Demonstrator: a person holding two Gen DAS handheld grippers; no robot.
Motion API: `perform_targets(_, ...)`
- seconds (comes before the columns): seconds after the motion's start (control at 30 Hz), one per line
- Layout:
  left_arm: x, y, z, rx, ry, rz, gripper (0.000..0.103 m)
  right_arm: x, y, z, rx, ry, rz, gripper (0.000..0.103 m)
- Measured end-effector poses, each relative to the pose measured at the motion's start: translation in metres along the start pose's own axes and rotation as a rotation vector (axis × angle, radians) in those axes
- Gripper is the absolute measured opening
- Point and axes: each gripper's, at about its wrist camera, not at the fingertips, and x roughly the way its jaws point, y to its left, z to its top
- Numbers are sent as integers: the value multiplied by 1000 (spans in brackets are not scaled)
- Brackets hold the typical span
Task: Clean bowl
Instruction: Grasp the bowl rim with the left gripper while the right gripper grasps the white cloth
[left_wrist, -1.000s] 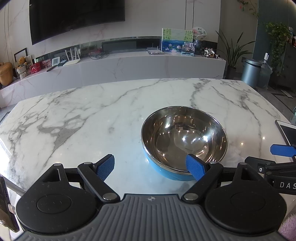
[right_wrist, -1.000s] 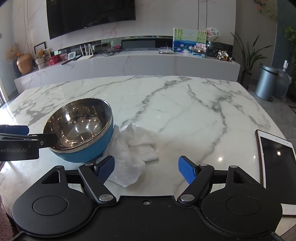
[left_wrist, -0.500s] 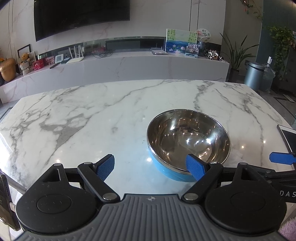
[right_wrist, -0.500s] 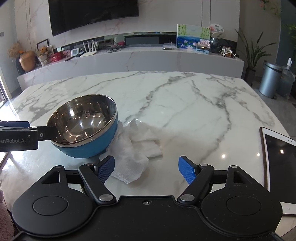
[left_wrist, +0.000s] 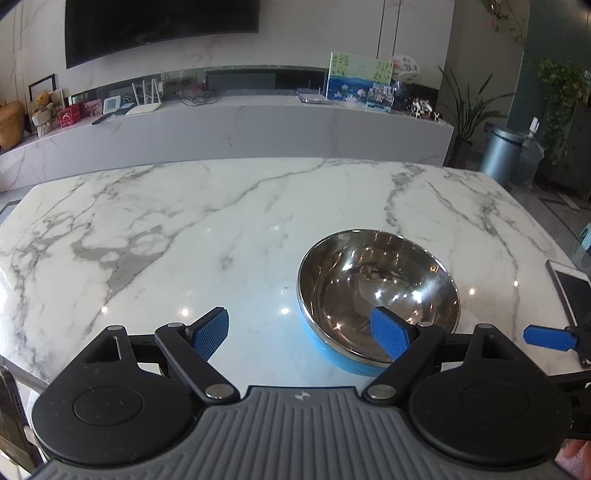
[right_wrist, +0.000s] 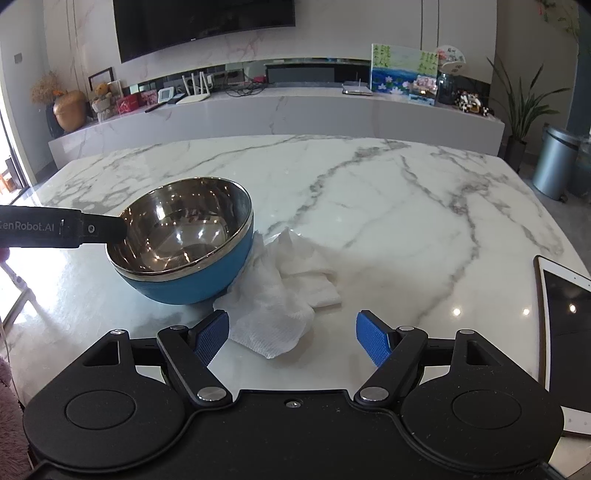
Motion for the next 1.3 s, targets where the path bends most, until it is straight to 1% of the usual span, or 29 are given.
perform_targets(0.17, 16, 5, 9, 27, 60, -40, 84, 11, -2, 6, -24, 45, 8, 74)
perform_targets(0.3, 30, 10, 16, 43, 108, -75, 84, 20, 0, 10, -73, 68, 17, 74)
perform_targets(0.33, 35, 11, 17, 41, 121, -80, 78, 22, 2, 11, -86, 73, 18, 74)
perform_targets(0.37, 40, 13, 17, 38, 134, -83, 66, 25, 3, 12, -99, 77, 19, 73)
perform_targets(0.4, 44, 14, 17, 31, 152, -91, 63, 27, 4, 13, -112, 81, 20, 68)
perform_targets(0.43, 47, 16, 17, 20, 171, -103, 62, 30, 4, 13, -109, 85, 26, 64)
perform_targets(0.47, 51, 18, 18, 7, 184, -117, 58, 32, 3, 14, -102, 90, 34, 56)
perform_targets(0.5, 54, 20, 17, -3, 193, -128, 57, 34, 1, 13, -87, 94, 48, 54)
perform_targets(0.6, 60, 19, 16, 6, 217, -123, 51, 42, -1, 16, -76, 105, 75, 54)
perform_targets(0.63, 62, 18, 16, 11, 225, -120, 47, 44, -1, 17, -83, 106, 81, 54)
perform_targets(0.67, 64, 17, 16, 17, 233, -116, 38, 46, -1, 18, -90, 108, 87, 53)
perform_targets(0.7, 66, 16, 15, 26, 237, -112, 31, 49, -1, 19, -96, 109, 92, 52)
perform_targets(0.77, 67, 15, 14, 35, 239, -114, 27, 53, -1, 20, -108, 111, 103, 52)
perform_targets(0.9, 68, 13, 14, 40, 245, -132, 23, 58, 1, 23, -127, 115, 124, 50)
perform_targets(0.93, 68, 12, 13, 41, 247, -136, 18, 60, 2, 24, -131, 116, 129, 50)
perform_targets(0.97, 70, 13, 16, 43, 248, -138, 18, 61, 3, 24, -136, 120, 135, 44)
perform_targets(1.0, 72, 15, 22, 44, 248, -136, 18, 63, 5, 25, -140, 126, 141, 35)
perform_targets(1.03, 73, 16, 25, 46, 247, -137, 18, 64, 6, 26, -145, 131, 147, 35)
perform_targets(1.1, 73, 18, 26, 40, 235, -142, 16, 65, 7, 27, -156, 132, 146, 28)
perform_targets(1.17, 72, 19, 27, 41, 215, -141, 13, 64, 7, 27, -159, 134, 142, 24)
perform_targets(1.23, 70, 18, 28, 47, 194, -137, 12, 62, 6, 27, -162, 137, 138, 22)
perform_targets(1.3, 67, 14, 29, 79, 166, -118, 12, 60, 7, 28, -173, 133, 117, 21)
